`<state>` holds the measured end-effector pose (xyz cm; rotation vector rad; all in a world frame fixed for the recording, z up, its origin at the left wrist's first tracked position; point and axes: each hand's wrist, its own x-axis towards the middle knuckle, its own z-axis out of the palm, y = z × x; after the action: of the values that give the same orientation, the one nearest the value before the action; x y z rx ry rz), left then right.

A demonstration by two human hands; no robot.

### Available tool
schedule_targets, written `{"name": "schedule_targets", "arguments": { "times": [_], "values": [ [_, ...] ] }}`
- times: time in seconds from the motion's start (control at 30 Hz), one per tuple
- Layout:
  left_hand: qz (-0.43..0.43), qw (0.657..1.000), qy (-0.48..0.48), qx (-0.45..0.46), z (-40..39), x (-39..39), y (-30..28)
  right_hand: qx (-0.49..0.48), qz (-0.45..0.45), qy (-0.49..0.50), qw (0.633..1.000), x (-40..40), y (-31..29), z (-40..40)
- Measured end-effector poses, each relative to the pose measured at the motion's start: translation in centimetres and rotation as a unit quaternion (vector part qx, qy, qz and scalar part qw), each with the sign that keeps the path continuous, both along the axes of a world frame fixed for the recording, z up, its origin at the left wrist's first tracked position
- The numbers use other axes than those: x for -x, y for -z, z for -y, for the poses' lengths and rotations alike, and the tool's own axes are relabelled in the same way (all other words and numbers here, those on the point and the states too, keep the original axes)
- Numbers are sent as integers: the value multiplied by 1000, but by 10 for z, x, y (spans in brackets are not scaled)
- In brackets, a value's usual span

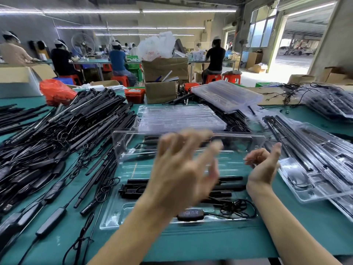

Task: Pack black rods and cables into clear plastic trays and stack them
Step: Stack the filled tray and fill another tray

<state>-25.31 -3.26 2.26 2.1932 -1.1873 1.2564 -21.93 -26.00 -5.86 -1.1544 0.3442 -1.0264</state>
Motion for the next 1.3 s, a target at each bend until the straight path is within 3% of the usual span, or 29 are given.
{"name": "schedule_targets", "arguments": {
  "times": [0.1, 0.2, 0.4, 0.5, 0.6, 0.77, 0.9, 1.0, 1.13, 1.3],
  "values": [
    [-147, 972, -174, -53, -16, -9, -29, -35, 9, -1, 999, 2, -1, 1],
    [-235, 937, -225, -124, -26, -10, -32, -113, 17, -42, 993, 5, -3, 8],
    [-237, 944, -176, -150, -33, 7, -7, -177, -40, -174, 968, 8, -13, 37],
    [-356, 898, -134, -222, -32, 9, 18, -174, -109, -220, 954, 10, -14, 45],
    [-394, 867, -120, -279, -28, 9, 43, -183, -124, -234, 947, 13, -13, 47],
    [-381, 883, -111, -252, -25, 6, 68, -169, -147, -257, 940, 14, -14, 47],
    [-384, 888, -58, -246, -24, 5, 80, -74, -205, -264, 939, 14, -17, 41],
    [-362, 896, -59, -251, -21, 4, 84, 85, -244, -243, 935, 18, -23, 34],
    [-370, 897, -55, -234, -17, 4, 87, 307, -274, -270, 870, 30, -29, 26],
    [-364, 889, -71, -267, -10, -6, 90, 393, -283, -237, 842, 27, -17, 13]
  ]
}}
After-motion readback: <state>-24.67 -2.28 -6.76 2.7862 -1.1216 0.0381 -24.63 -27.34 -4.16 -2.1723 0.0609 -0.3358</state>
